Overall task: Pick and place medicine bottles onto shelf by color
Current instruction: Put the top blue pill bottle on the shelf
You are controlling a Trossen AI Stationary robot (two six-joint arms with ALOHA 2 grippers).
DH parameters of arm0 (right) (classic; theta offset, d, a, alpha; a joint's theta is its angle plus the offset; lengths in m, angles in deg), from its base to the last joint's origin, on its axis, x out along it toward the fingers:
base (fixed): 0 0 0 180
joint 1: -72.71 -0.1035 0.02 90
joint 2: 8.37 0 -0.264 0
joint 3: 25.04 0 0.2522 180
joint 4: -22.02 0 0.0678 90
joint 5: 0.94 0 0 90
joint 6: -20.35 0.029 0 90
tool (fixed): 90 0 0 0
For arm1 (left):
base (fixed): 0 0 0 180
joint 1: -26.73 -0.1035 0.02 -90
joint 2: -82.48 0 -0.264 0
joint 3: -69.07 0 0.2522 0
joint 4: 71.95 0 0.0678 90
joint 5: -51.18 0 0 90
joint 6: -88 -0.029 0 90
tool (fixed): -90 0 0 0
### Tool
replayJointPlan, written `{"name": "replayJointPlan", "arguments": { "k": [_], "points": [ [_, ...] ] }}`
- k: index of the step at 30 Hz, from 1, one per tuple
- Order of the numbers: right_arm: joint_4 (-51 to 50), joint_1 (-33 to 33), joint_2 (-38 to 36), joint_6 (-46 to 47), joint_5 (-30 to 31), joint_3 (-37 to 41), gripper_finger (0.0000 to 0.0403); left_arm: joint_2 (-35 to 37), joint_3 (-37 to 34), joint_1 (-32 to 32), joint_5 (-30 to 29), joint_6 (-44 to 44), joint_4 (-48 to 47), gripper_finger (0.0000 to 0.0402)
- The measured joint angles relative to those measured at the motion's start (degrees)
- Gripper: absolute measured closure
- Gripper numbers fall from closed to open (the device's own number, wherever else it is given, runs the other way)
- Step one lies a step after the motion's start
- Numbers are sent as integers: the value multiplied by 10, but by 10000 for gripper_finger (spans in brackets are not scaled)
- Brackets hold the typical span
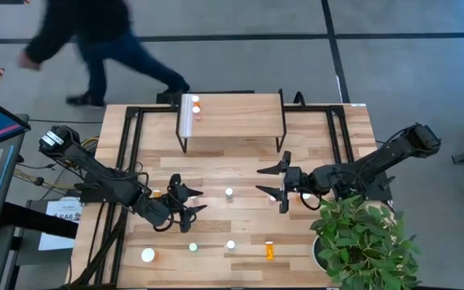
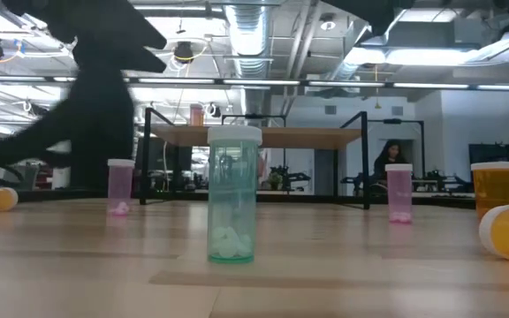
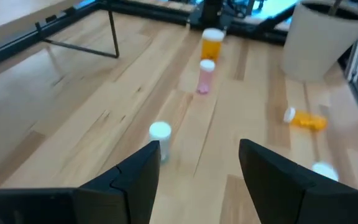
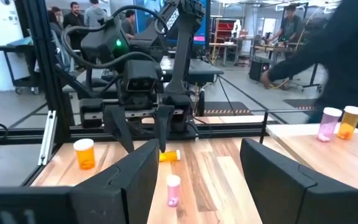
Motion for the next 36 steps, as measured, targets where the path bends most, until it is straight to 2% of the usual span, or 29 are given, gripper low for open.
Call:
{"name": "replayJointPlan", "arguments": {
  "k": [8, 18, 25, 27, 29, 34, 36],
  "points": [
    [-9, 1, 0, 6, 0, 0, 153, -4, 0, 0, 14, 78, -122, 195],
    [-9, -4, 0, 20, 0, 0, 153, -4, 0, 1, 21, 145, -196, 195],
    [-9, -4, 0, 20, 0, 0, 153, -4, -1, 3, 35, 227, -252, 195],
    [-9, -1, 0, 18, 0, 0, 153, -4, -1, 0, 11, 211, -215, 195],
    [-9, 4, 0, 18, -1, 0, 153, -4, -1, -6, -2, 152, -146, 195],
    [0, 14, 0, 12, 0, 0, 153, -31, 0, -28, -3, -18, 42, 195],
    [5, 15, 0, -8, -1, -1, 153, -60, 0, -46, 1, -53, 96, 195]
  ]
}}
